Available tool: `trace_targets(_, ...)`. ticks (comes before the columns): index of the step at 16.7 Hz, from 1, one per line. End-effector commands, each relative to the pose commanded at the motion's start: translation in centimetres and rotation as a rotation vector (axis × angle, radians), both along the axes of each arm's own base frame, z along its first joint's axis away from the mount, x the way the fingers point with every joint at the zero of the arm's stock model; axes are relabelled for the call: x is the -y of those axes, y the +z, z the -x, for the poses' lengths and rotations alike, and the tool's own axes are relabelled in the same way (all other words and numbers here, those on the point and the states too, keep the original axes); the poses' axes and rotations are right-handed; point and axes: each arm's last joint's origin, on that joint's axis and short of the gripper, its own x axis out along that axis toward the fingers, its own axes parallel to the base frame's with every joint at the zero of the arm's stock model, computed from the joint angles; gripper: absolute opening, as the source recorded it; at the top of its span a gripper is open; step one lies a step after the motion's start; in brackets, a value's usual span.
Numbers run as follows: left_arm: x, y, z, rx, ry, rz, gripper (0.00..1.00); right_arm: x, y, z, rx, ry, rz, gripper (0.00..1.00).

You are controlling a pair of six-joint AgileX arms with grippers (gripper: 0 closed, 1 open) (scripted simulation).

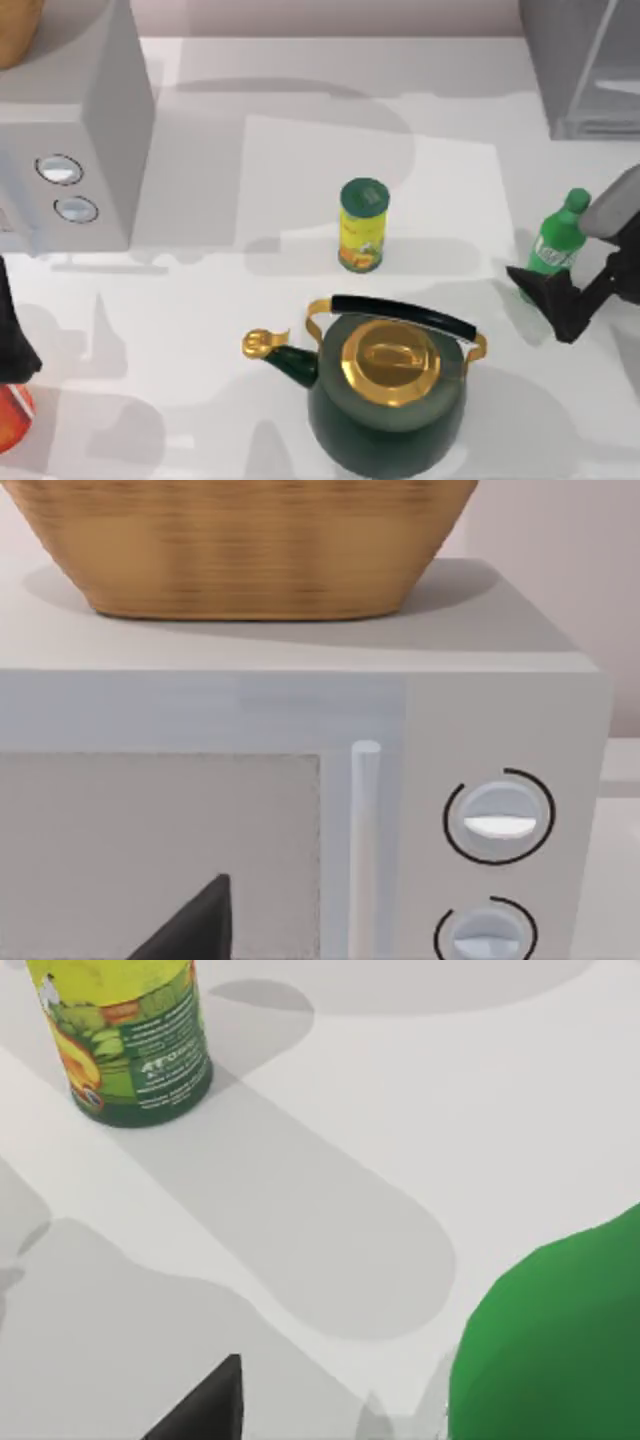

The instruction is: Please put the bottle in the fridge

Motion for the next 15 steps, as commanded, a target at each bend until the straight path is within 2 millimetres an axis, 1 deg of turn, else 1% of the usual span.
trace_targets(11,0.00,0.00,0.00,0.000,0.000,0.000,1.00,0.00,0.00,0.00,0.000,0.000,0.000,0.03)
trace_targets(12,0.00,0.00,0.00,0.000,0.000,0.000,1.00,0.00,0.00,0.00,0.000,0.000,0.000,0.01)
trace_targets(15,0.00,0.00,0.00,0.000,0.000,0.000,1.00,0.00,0.00,0.00,0.000,0.000,0.000,0.01)
